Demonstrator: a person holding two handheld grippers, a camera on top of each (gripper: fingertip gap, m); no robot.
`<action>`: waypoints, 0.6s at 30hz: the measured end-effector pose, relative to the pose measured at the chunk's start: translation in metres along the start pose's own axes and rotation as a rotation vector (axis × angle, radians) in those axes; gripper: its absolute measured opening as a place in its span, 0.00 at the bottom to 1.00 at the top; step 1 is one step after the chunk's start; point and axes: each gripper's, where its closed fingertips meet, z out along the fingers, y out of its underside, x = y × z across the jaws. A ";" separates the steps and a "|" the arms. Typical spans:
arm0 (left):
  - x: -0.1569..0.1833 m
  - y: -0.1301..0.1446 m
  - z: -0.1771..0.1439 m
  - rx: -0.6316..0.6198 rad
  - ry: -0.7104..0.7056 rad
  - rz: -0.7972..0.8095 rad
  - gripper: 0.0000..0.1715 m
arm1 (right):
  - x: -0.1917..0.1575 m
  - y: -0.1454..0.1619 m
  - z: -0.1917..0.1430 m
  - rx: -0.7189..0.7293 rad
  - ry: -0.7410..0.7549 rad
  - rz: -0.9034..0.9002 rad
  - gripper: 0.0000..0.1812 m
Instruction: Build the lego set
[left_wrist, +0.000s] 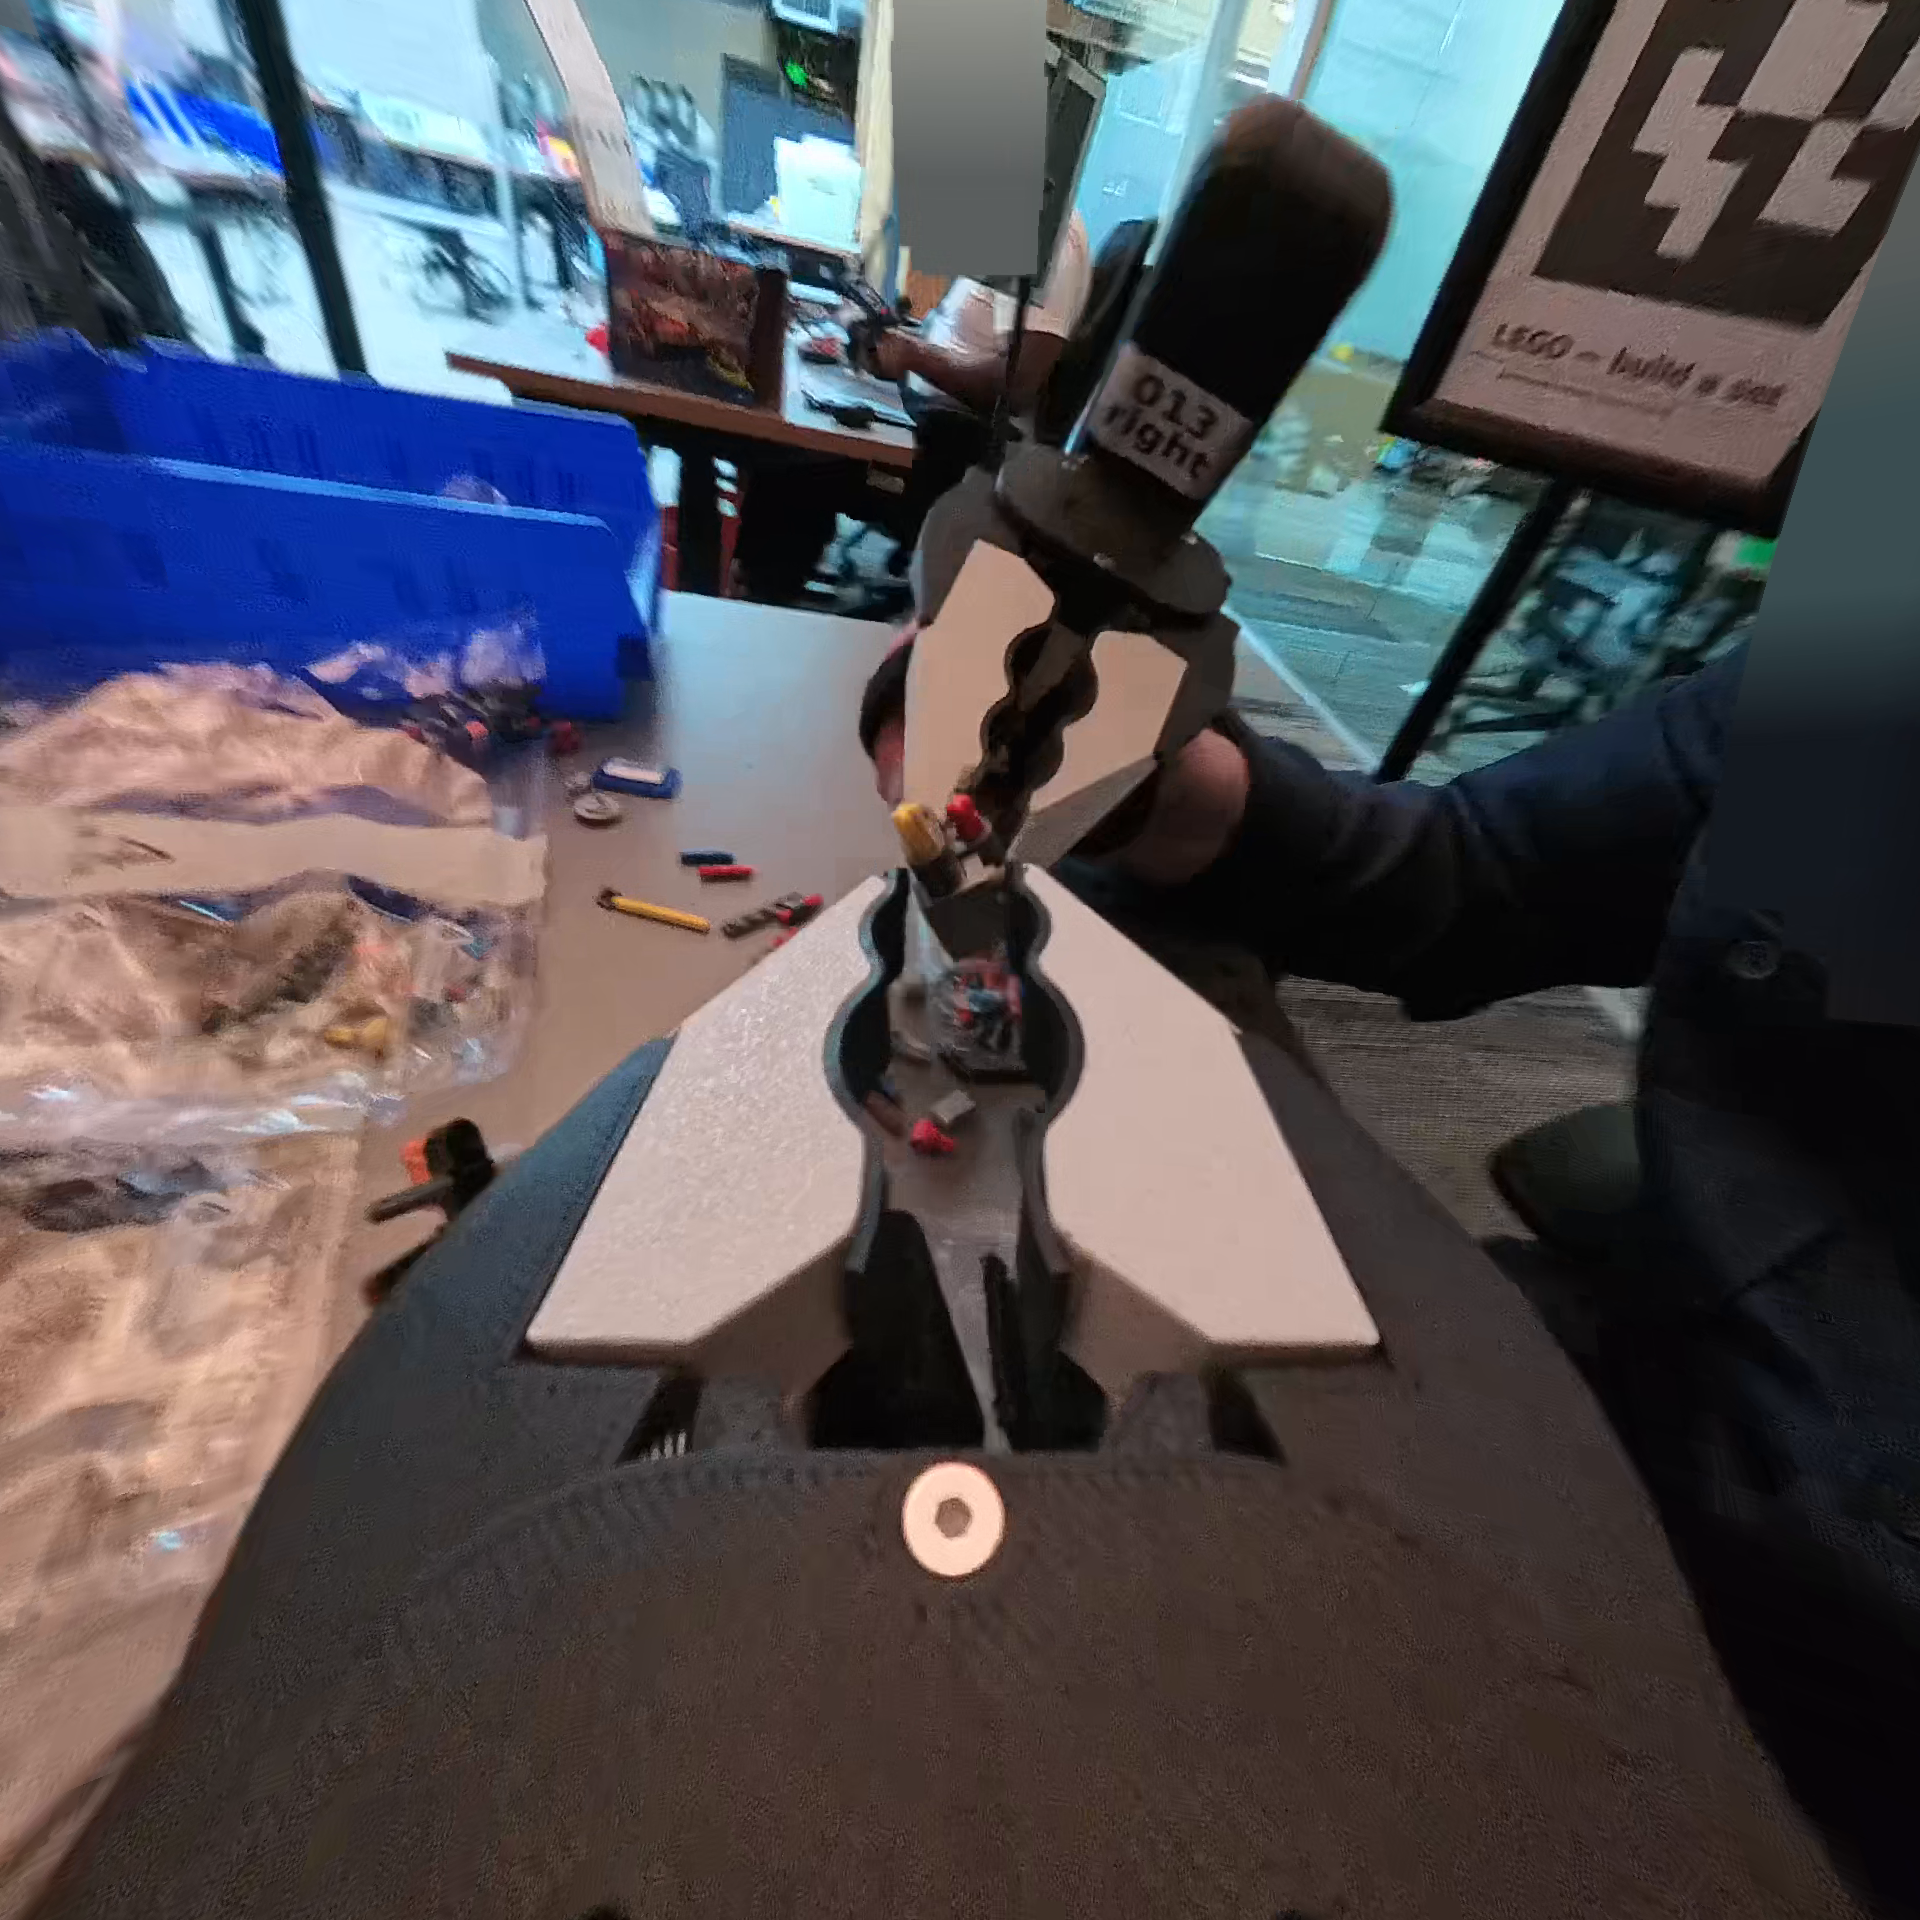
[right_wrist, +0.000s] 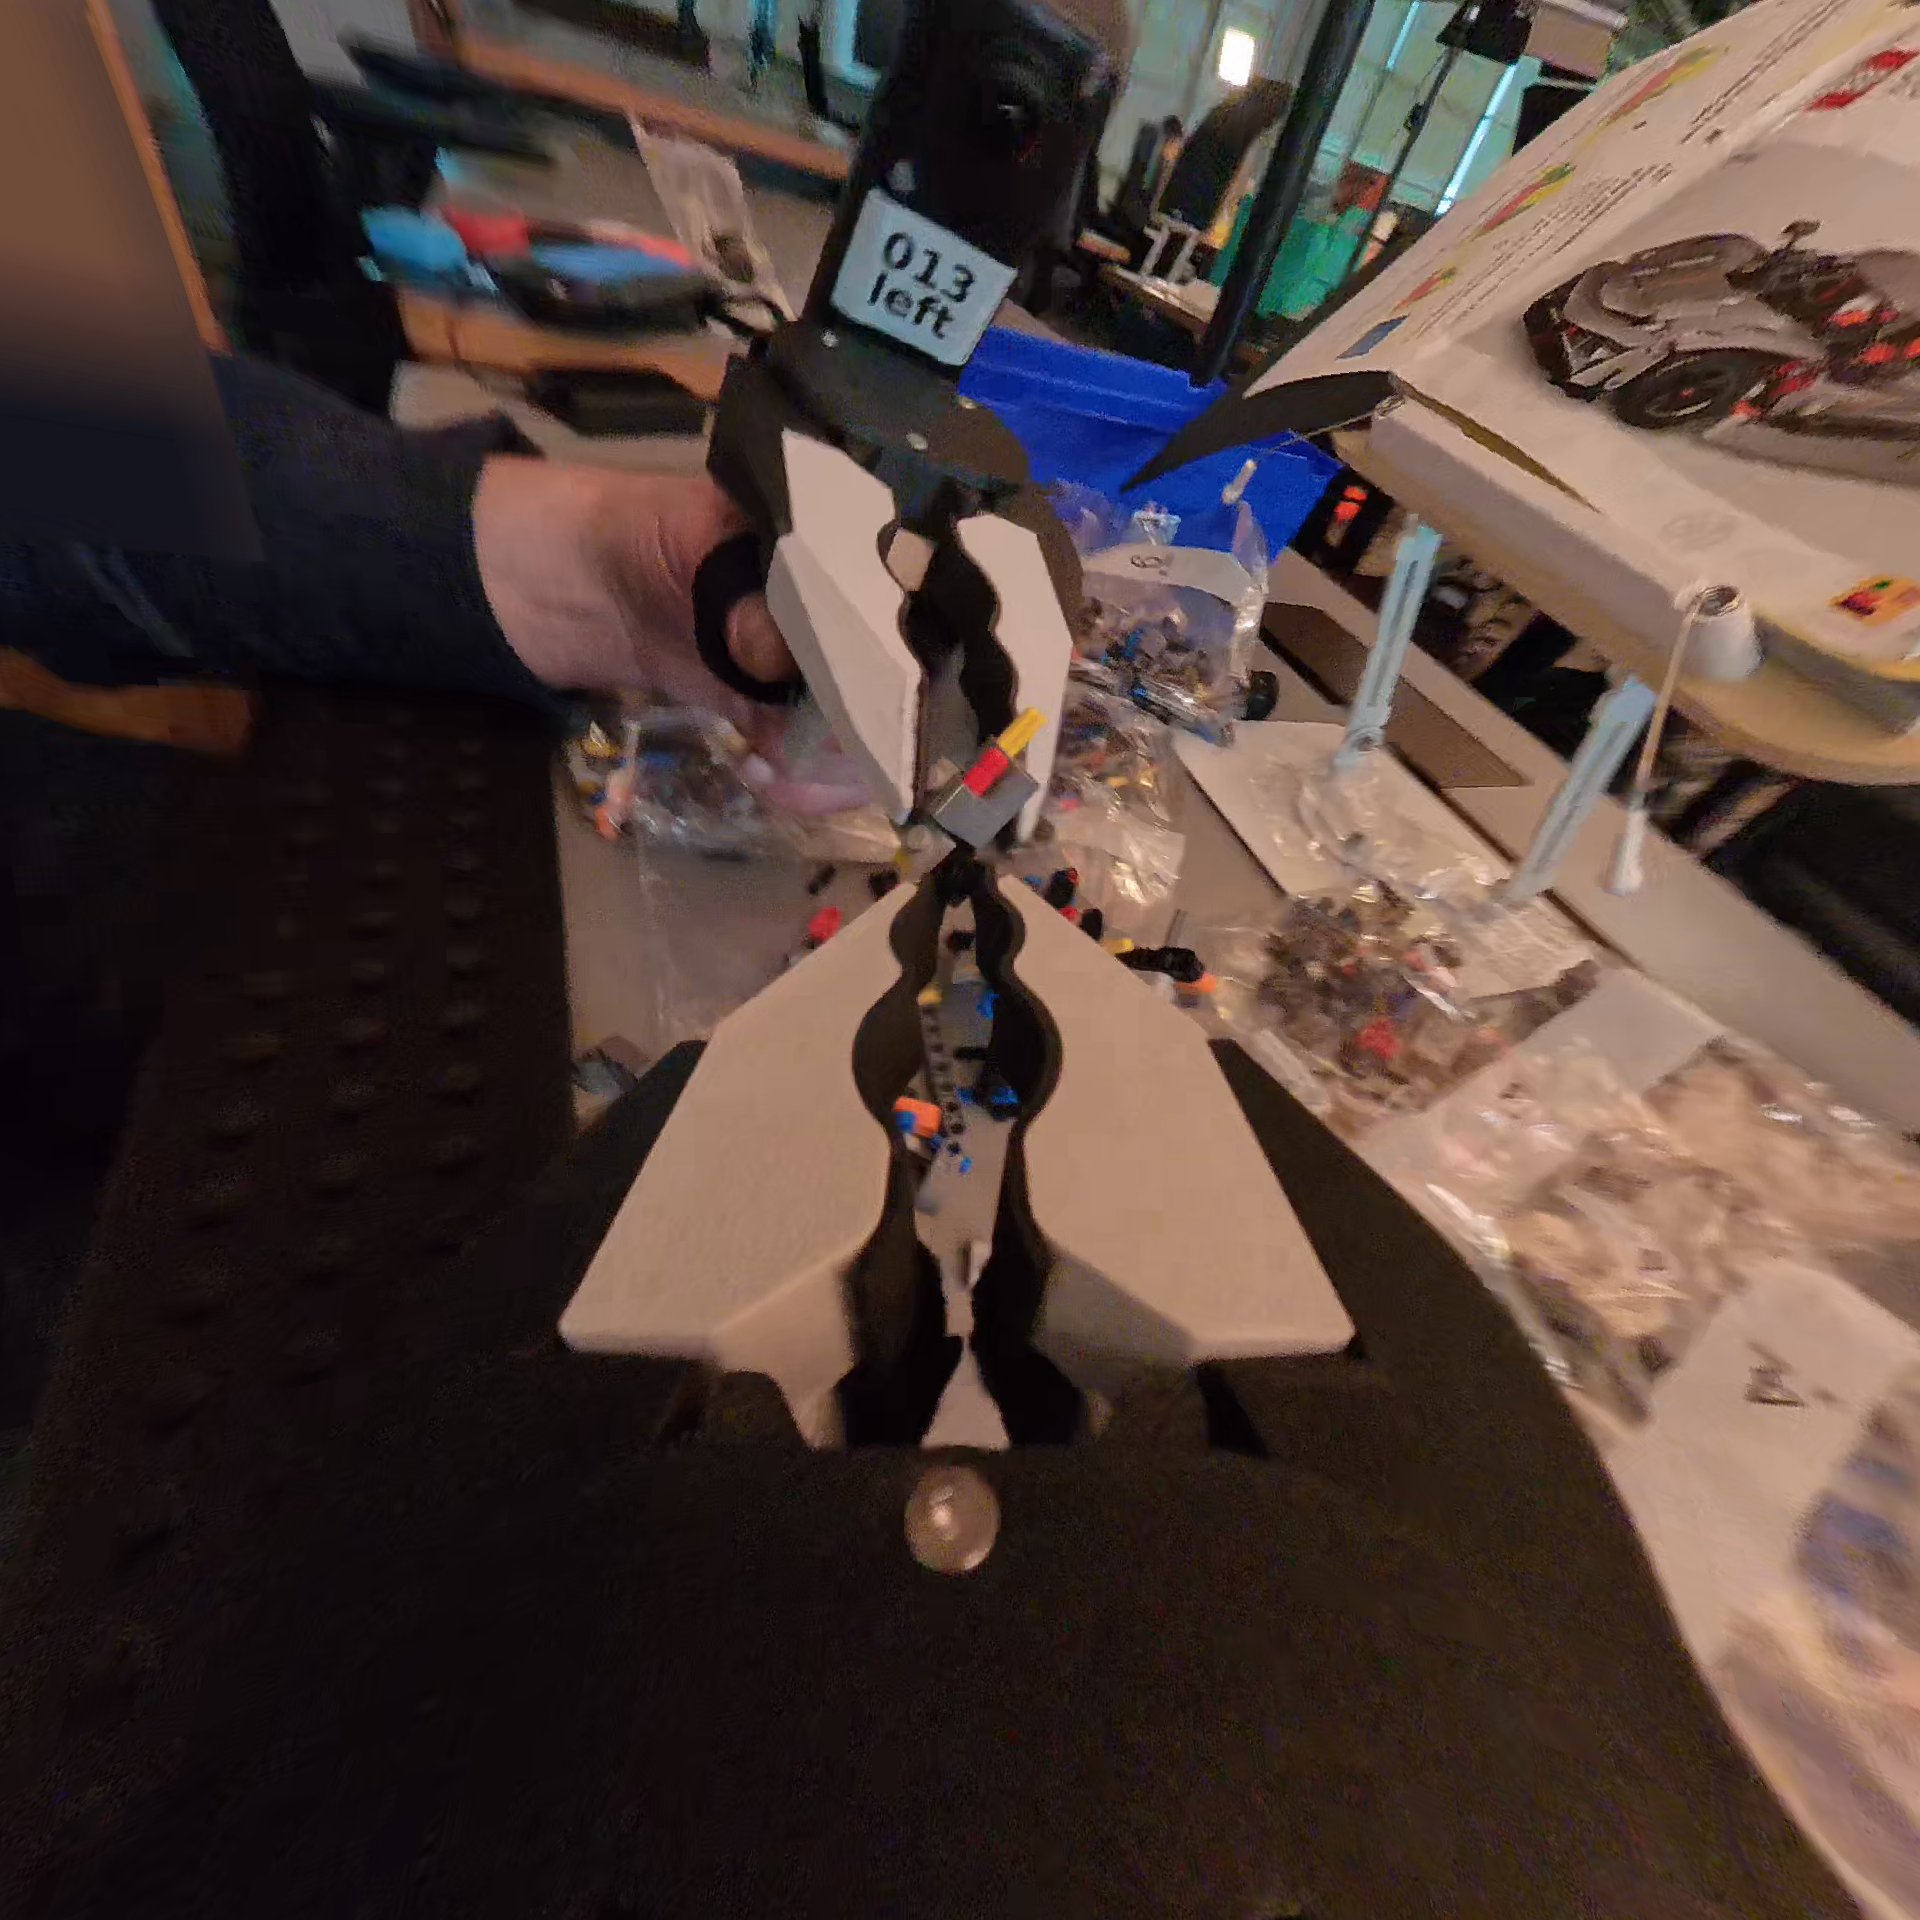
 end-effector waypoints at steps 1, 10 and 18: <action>-0.002 -0.002 0.000 0.008 -0.036 0.056 0.14 | -0.001 -0.001 0.000 0.022 -0.040 0.064 0.02; -0.016 0.001 0.006 -0.100 -0.321 0.493 0.42 | 0.000 -0.010 -0.009 0.162 -0.258 0.409 0.02; -0.002 -0.004 0.006 -0.075 -0.292 0.586 0.24 | -0.010 -0.009 -0.006 0.160 -0.373 0.502 0.02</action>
